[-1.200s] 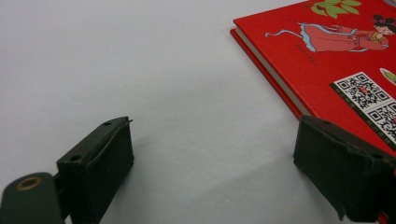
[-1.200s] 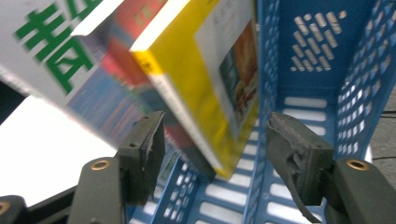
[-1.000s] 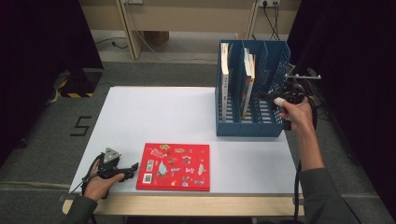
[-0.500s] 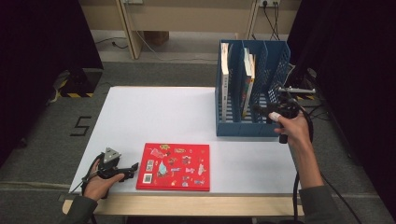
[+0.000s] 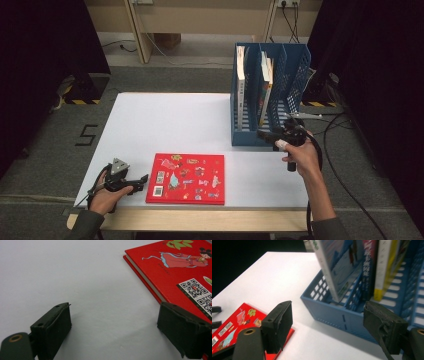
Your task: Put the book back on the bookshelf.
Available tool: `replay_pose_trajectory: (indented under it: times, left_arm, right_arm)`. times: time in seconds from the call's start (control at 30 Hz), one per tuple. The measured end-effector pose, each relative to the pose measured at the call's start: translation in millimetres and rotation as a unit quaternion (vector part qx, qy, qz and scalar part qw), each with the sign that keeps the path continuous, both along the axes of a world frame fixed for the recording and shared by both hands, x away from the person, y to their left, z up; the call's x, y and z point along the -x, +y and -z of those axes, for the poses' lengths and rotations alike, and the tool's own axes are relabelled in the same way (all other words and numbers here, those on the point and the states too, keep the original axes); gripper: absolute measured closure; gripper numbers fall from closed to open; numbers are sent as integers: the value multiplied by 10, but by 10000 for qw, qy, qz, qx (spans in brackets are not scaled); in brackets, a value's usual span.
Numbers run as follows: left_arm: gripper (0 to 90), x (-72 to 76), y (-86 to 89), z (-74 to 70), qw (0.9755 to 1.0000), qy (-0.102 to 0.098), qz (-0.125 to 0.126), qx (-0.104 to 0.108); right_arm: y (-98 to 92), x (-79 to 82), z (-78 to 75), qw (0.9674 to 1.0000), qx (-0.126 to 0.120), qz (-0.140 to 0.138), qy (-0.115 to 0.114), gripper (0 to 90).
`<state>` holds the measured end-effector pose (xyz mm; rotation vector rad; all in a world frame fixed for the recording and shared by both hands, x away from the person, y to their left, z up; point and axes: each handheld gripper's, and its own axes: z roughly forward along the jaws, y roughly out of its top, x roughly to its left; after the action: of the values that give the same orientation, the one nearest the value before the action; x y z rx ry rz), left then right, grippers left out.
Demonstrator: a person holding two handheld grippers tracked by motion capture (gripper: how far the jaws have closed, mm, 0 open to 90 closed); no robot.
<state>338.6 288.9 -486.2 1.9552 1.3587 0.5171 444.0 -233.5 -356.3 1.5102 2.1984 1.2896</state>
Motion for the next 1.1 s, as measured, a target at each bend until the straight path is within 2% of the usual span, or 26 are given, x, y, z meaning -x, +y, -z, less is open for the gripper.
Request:
replay_pose_trajectory:
  times: [0.17, 0.23, 0.3, 0.43, 1.1]
  left_arm:
    - [107, 0, 0, 0, 10000, -1, 0, 2]
    - [107, 0, 1, 0, 10000, 1, 4, 1]
    - [107, -1, 1, -1, 10000, 3, 6, -1]
    - [107, -1, 1, 0, 10000, -3, 4, 15]
    - [107, -1, 1, 0, 10000, -6, 11, 23]
  right_arm:
    - [33, 59, 64, 9998, -174, -65, -42, 250]
    - [52, 78, 87, 9998, -166, -99, 16, 252]
    - [55, 87, 109, 9995, -286, -97, -15, 255]
    - [69, 114, 142, 9992, -375, -154, 46, 253]
    - [224, 254, 351, 9982, -280, -420, 308, 237]
